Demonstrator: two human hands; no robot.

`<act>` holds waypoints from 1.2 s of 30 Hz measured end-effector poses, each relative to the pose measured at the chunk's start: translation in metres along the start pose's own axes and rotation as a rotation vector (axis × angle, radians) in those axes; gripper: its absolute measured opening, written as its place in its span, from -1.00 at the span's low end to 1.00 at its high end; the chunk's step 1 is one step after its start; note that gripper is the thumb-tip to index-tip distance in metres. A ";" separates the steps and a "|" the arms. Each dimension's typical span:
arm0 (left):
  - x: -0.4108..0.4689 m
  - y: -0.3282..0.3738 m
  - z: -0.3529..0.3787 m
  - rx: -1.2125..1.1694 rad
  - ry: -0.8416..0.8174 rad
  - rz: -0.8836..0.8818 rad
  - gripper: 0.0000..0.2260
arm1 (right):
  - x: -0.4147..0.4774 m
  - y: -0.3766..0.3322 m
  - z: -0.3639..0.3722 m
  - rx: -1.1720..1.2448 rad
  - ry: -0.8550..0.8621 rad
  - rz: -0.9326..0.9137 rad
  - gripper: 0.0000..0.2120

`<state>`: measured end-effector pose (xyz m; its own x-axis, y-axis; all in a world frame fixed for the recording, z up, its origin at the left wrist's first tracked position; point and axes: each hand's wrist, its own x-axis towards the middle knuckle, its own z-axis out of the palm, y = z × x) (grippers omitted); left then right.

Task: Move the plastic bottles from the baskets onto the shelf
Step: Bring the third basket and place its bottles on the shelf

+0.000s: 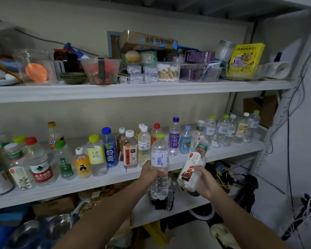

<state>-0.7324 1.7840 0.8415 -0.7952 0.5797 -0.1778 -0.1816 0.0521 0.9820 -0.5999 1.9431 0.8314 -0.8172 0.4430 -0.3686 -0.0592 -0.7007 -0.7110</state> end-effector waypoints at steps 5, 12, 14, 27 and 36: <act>0.036 0.003 0.000 0.032 -0.055 0.040 -0.61 | 0.041 -0.001 0.012 -0.045 0.052 -0.034 -0.80; 0.082 -0.007 0.003 0.113 -0.082 0.099 -0.53 | 0.081 -0.002 0.005 -0.294 0.129 -0.162 -0.15; 0.090 -0.006 0.007 0.148 -0.097 0.146 -0.59 | 0.091 -0.006 0.003 -0.317 0.112 -0.182 -0.22; 0.164 0.001 0.045 0.282 0.040 0.327 -0.50 | 0.177 -0.057 -0.005 -0.680 -0.026 -0.249 -0.24; 0.186 -0.017 0.050 0.374 0.186 0.396 -0.42 | 0.214 -0.055 -0.002 -0.767 -0.018 -0.235 -0.35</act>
<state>-0.8478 1.9316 0.7947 -0.8556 0.4622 0.2330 0.3405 0.1637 0.9259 -0.7704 2.0776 0.7904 -0.8418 0.5177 -0.1527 0.1738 -0.0077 -0.9847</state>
